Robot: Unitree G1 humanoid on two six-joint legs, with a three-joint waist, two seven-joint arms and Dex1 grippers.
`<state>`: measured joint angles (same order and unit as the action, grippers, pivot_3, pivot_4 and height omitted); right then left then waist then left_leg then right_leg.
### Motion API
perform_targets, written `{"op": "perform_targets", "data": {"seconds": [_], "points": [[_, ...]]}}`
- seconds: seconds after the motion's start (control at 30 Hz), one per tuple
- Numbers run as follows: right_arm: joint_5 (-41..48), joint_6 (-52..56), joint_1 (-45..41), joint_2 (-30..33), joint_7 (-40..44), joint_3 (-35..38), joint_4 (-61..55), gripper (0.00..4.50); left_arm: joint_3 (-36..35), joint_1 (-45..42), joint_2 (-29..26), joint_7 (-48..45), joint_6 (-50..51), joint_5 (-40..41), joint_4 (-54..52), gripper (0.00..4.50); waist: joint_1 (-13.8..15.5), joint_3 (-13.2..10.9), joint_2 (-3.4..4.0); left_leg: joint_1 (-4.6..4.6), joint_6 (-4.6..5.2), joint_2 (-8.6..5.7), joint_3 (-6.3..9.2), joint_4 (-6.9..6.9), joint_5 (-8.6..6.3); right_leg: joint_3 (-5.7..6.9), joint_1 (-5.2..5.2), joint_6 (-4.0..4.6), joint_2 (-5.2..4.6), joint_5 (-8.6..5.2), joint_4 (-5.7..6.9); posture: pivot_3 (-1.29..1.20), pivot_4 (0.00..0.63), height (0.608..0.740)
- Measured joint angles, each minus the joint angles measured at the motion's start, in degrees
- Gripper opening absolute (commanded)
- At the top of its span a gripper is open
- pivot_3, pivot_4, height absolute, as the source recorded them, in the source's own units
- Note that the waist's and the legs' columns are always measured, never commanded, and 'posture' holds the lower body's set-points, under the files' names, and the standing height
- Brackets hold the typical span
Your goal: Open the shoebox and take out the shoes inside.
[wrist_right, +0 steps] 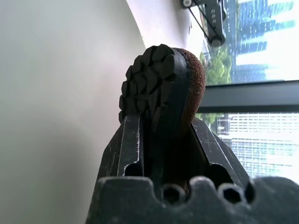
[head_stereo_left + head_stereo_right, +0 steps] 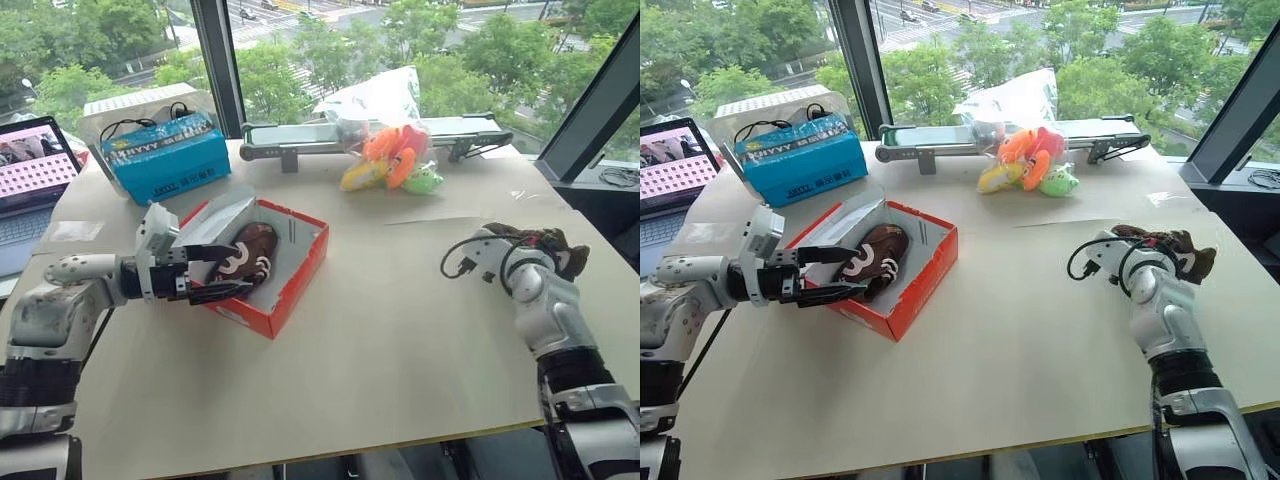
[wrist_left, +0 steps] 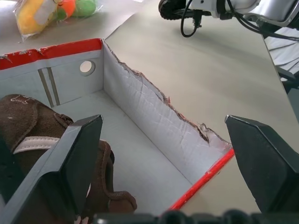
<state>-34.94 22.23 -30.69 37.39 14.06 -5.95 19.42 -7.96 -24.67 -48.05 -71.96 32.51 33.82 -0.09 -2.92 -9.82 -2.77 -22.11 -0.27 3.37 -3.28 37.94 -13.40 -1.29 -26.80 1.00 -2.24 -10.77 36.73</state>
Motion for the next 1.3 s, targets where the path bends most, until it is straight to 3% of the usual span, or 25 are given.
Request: {"op": "perform_targets", "data": {"seconds": [0.2, 0.4, 0.5, 0.7, 0.9, 1.13, 1.3], "points": [[4.62, 10.84, -4.31, -10.28, -7.1, 6.04, 0.41, 1.12, 0.03, -0.35, 0.04, -0.06, 0.0, -0.02, 0.07, 4.5, -0.63, 0.0, 0.0, 0.12, 0.0, -0.13, 0.11, 0.0, 0.0, -0.12, 0.15, -0.1, 0.01, 0.07, -0.01, 0.0, 0.15, 0.74], [8.61, 14.89, -7.43, -13.21, -12.27, 10.71, 1.51, 1.12, 0.03, -0.64, 0.04, -0.08, 0.0, -0.04, 0.09, 4.5, -0.83, 0.0, 0.0, 0.07, 0.0, -0.3, 0.28, 0.0, 0.0, -0.26, 0.23, -0.19, -0.01, 0.08, -0.2, 0.0, 0.15, 0.74], [9.27, 15.48, -7.6, -14.54, -13.22, 10.41, 1.69, 1.12, 0.03, -1.04, 0.04, -0.12, 0.01, -0.06, 0.12, 4.5, -1.01, 0.0, 0.0, 0.03, 0.01, -0.32, 0.33, 0.0, 0.0, -0.3, 0.31, -0.29, 0.0, 0.14, -0.41, 0.0, 0.15, 0.74], [8.23, 15.0, -8.42, -18.48, -12.62, 3.16, 2.64, 1.12, 0.03, -1.59, 0.04, -0.24, 0.01, -0.13, 0.58, 4.5, -2.52, 0.06, -0.11, 0.12, 0.01, -0.39, 0.3, -0.01, 0.0, -0.56, 0.48, -0.51, 0.03, 0.28, -0.56, 0.0, 0.15, 0.74], [9.42, 11.67, -9.65, -21.45, -11.42, -0.03, 6.6, 3.02, 0.08, -1.63, 0.04, -0.3, 0.01, -0.14, 0.67, 4.5, -3.11, 0.26, -0.44, 0.43, 0.01, -0.45, 0.29, -0.01, 0.0, -0.94, 0.63, -0.6, 0.19, 0.35, -0.57, 0.0, 0.15, 0.74], [9.36, 10.1, -10.81, -21.05, -9.62, -1.81, 8.19, 3.02, 0.08, -1.63, 0.03, -0.26, 0.02, -0.14, 0.73, 4.5, -3.03, 0.32, -0.54, 0.4, 0.08, -0.55, 0.23, -0.01, 0.04, -1.24, 0.63, -0.72, 0.25, 0.42, -0.64, 0.0, 0.15, 0.74], [11.12, 11.34, -10.47, -21.59, -5.1, -2.7, 2.69, 3.02, 0.07, -1.62, 0.03, -0.23, 0.02, -0.13, 0.72, 4.5, -3.04, 0.31, -0.53, 0.25, 0.08, -0.43, 0.31, -0.02, 0.03, -1.28, 0.52, -0.7, 0.45, 0.42, -0.66, 0.0, 0.15, 0.74]]}}
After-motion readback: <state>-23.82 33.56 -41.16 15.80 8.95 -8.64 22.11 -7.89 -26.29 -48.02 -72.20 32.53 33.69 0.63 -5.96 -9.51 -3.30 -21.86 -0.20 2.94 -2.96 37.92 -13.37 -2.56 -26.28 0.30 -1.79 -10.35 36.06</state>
